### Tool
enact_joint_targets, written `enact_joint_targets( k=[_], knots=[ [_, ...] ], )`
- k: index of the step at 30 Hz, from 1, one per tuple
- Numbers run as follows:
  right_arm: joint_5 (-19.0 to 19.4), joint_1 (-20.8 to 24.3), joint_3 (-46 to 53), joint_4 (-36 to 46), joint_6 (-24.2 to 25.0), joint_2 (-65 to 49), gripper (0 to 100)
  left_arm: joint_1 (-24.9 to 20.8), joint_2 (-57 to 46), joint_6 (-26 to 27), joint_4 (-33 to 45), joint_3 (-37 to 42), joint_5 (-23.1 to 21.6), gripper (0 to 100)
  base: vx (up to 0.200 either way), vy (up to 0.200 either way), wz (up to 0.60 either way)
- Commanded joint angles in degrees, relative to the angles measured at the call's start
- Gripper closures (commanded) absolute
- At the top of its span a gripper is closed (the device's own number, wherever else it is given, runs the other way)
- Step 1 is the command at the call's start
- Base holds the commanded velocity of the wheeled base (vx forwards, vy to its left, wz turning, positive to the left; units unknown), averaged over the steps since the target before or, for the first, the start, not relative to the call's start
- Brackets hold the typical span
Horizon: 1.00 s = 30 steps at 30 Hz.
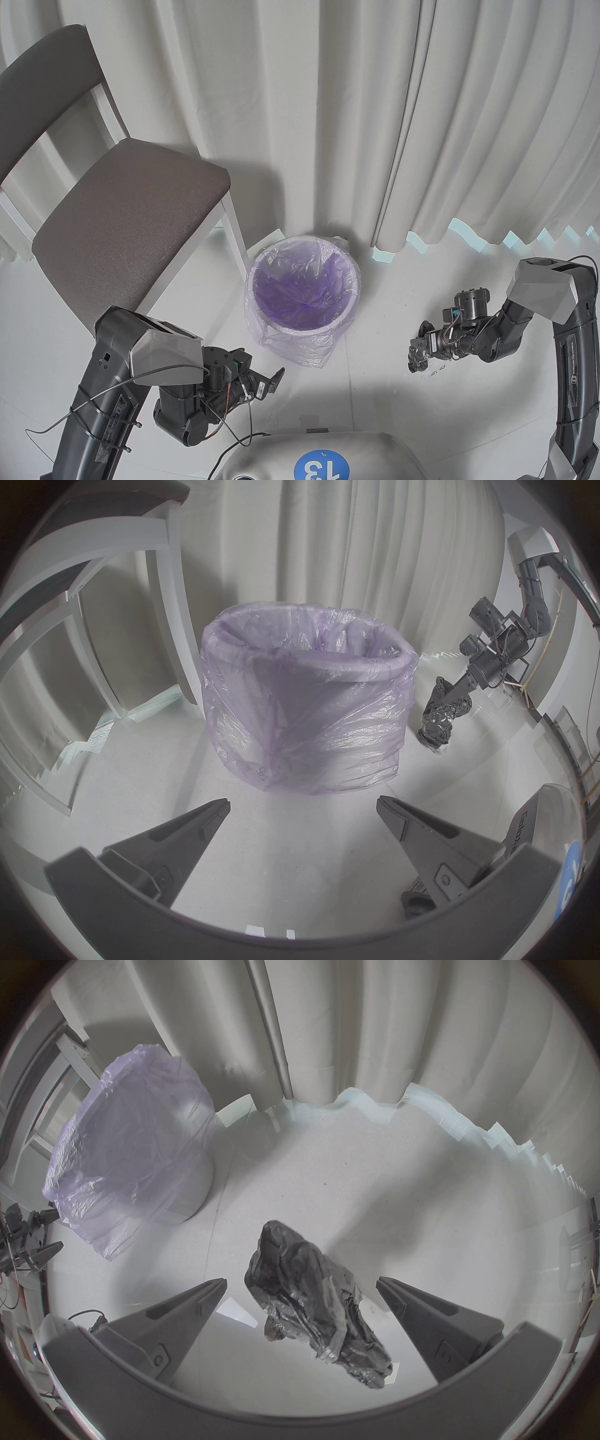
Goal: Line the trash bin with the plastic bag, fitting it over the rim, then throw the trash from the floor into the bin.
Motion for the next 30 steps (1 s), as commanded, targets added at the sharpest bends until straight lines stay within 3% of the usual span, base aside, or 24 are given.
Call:
enact_joint_targets(
  k=[1,6,24,25,30],
  knots=[
    [0.02,-0.50,-2.65,4.37,0.65,0.24,0,-0.13,-0.01,-0.05,-1.02,-0.05,-0.01,0,0.000,0.000,0.00],
    [0.02,-1.30,-5.55,10.96,1.61,0.15,0,-0.13,-0.01,-0.05,-1.02,-0.05,-0.01,0,0.000,0.000,0.00],
    [-0.24,-1.65,-8.09,17.46,1.88,-0.02,0,-0.22,0.08,-0.05,-1.02,-0.05,-0.01,0,0.000,0.000,0.00],
    [-0.24,-1.65,-8.09,17.46,1.88,-0.02,100,-0.22,0.08,-0.05,-1.02,-0.05,-0.01,0,0.000,0.000,0.00],
    [-0.33,-1.65,-8.18,17.55,1.79,-0.02,100,-0.22,0.08,-0.05,-1.02,-0.05,-0.01,0,0.000,0.000,0.00]
  ],
)
